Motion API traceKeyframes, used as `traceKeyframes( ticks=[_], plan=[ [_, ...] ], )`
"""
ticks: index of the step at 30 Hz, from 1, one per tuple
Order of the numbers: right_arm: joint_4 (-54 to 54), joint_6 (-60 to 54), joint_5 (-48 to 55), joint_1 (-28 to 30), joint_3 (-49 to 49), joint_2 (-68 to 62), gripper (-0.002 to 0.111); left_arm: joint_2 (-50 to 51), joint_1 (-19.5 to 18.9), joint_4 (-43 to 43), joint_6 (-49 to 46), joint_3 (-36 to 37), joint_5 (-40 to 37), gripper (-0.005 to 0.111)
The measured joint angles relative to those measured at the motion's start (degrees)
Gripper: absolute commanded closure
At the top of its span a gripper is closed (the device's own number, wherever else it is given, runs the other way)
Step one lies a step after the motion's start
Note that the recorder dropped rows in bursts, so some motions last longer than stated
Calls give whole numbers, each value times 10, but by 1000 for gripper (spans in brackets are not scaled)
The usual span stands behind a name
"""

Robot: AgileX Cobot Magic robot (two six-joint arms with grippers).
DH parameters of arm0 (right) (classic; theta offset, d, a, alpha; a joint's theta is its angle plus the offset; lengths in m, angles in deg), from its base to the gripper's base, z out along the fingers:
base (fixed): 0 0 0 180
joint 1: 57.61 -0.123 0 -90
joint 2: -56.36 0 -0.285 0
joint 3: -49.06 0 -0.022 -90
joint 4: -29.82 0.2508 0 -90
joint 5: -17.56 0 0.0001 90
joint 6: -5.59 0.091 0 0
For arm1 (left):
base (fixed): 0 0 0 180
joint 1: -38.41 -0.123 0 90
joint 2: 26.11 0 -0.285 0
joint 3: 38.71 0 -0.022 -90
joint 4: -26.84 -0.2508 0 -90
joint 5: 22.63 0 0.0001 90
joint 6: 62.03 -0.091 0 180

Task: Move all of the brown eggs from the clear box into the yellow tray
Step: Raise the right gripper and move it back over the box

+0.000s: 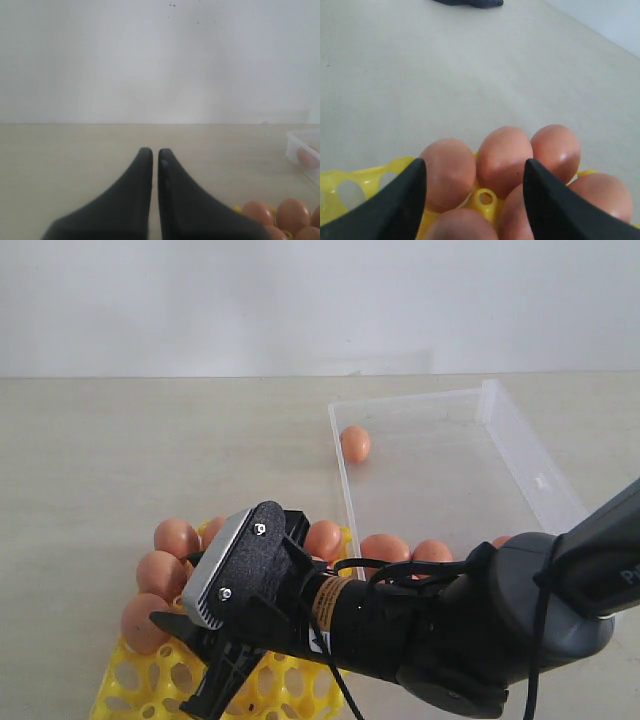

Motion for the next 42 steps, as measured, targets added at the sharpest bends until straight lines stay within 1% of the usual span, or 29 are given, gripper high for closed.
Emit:
traceKeyframes(
  ticks=[4,9,10,11,12,13,14,15,16,17,18,19,20,21,22,24,25,26,27,29,30,33,42],
  plan=[
    [1,0,-3,0,0,0,57,0,0,0,0,0,0,103],
    [33,0,-52,0,0,17,57,0,0,0,0,0,0,103],
    [57,5,-53,0,0,31,59,0,0,0,0,0,0,103],
    [140,15,-30,-1,0,72,61,0,0,0,0,0,0,103],
    [191,17,-7,-1,0,93,68,0,0,0,0,0,0,103],
    [353,-24,84,9,0,151,73,0,0,0,0,0,0,103],
    [414,-61,133,21,1,176,80,0,0,0,0,0,0,103],
    [532,-167,273,75,3,231,81,0,0,0,0,0,0,103],
    [568,-201,345,102,5,250,81,0,0,0,0,0,0,103],
    [603,-256,479,176,22,283,81,0,0,0,0,0,0,103],
    [606,-271,527,215,40,288,81,0,0,0,0,0,0,103],
    [601,-286,640,293,93,285,81,0,0,0,0,0,0,103],
    [593,-292,744,349,140,269,81,0,0,0,0,0,0,103],
    [584,-294,835,381,189,249,81,0,0,0,0,0,0,103],
    [566,-296,956,406,238,218,81,0,0,0,0,0,0,103],
    [534,-296,1106,411,287,168,81,0,0,0,0,0,0,103],
    [525,-298,1126,407,297,152,79,0,0,0,0,0,0,103],
    [511,-307,1117,402,301,140,72,0,0,0,0,0,0,103],
    [497,-312,1103,395,303,133,61,0,0,0,0,0,0,103],
    [460,-307,1083,383,306,121,48,0,0,0,0,0,0,103],
    [447,-299,1078,377,306,116,47,0,0,0,0,0,0,103],
    [420,-284,1061,364,306,103,49,0,0,0,0,0,0,103],
    [412,-225,1044,359,306,52,50,0,0,0,0,0,0,103]
  ],
)
